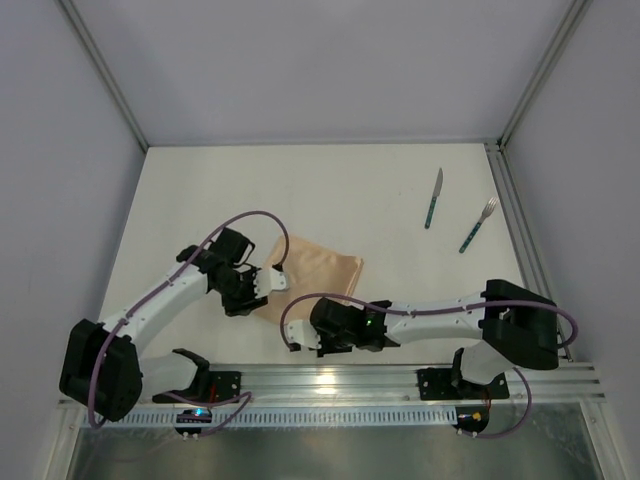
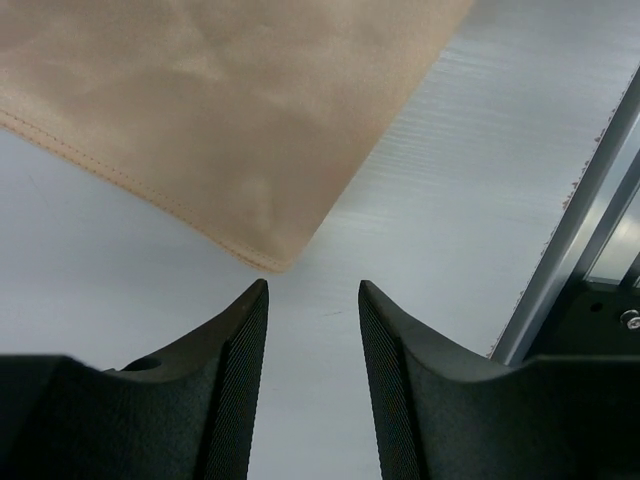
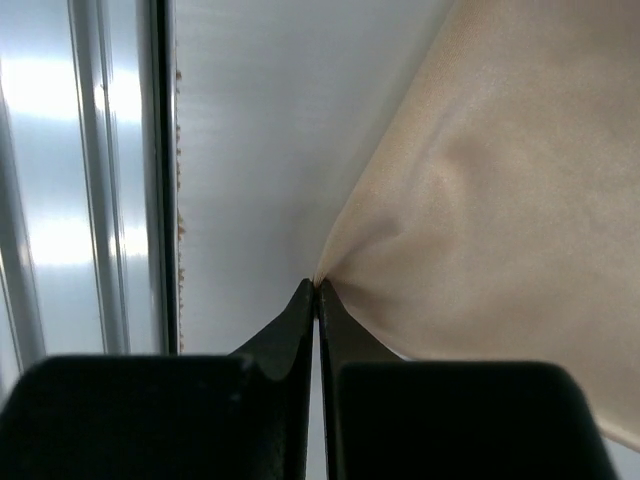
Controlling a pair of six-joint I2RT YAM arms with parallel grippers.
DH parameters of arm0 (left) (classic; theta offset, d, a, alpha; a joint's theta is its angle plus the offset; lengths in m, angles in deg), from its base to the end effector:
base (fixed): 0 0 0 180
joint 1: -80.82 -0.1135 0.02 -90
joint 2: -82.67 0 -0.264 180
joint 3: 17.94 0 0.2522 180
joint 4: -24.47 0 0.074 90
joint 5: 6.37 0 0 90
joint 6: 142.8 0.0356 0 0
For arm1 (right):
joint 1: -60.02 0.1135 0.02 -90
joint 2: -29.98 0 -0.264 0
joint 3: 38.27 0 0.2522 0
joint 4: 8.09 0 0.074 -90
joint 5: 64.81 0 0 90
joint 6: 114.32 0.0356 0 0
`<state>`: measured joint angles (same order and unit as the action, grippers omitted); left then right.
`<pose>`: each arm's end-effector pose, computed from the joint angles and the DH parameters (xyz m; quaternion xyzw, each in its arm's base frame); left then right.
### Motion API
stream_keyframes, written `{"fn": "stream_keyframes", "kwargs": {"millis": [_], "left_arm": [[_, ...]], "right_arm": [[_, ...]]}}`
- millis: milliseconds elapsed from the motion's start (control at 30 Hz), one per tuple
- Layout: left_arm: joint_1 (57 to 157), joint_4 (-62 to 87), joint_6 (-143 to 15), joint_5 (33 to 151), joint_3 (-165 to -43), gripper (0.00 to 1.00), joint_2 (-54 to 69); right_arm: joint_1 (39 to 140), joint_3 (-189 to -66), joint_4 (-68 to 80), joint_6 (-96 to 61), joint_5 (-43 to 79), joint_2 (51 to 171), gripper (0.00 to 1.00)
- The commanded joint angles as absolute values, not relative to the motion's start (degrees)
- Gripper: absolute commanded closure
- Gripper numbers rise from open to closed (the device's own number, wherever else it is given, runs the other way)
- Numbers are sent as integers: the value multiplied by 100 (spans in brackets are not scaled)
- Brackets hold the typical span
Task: Fold the napkin into a case and place the utensils inside
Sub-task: Move the square-folded napkin to the center of the board, then smooth out the square-folded napkin at the center of the board.
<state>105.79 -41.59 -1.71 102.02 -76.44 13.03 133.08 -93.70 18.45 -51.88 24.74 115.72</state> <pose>0.1761 -0.0944 0.2072 0.6184 0.7617 -0.1298 0.1431 0.0807 0.2661 0.1577 -0.7382 0.6112 0.1138 0.2616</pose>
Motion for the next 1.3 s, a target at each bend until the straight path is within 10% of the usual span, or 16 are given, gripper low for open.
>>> {"fn": "stream_keyframes", "kwargs": {"millis": [0,133,267,533,933,1267], "left_arm": [[10508,-3931,-682,10147,-7636,57,1298],[10280,-3580,-1112,10208,-7609,58,1131],[10279,-3307,-1359,10086,-7539,58,964],[10279,-2718,-1720,9655,-7398,61,577],[10279,-2384,-1834,9356,-7187,61,551],[10279,-2269,-1896,9303,-7178,60,419]], "right_arm": [[13350,-9949,1886,-4490,2090,11892,96],[13350,-9950,1405,-3674,2001,12148,95],[13341,-9888,1086,-3277,1843,12121,66],[13254,-10134,1069,-2969,1711,11358,49],[10346,-9080,-802,-70,550,11444,90],[9414,-8614,-1059,924,1165,12121,96]]}}
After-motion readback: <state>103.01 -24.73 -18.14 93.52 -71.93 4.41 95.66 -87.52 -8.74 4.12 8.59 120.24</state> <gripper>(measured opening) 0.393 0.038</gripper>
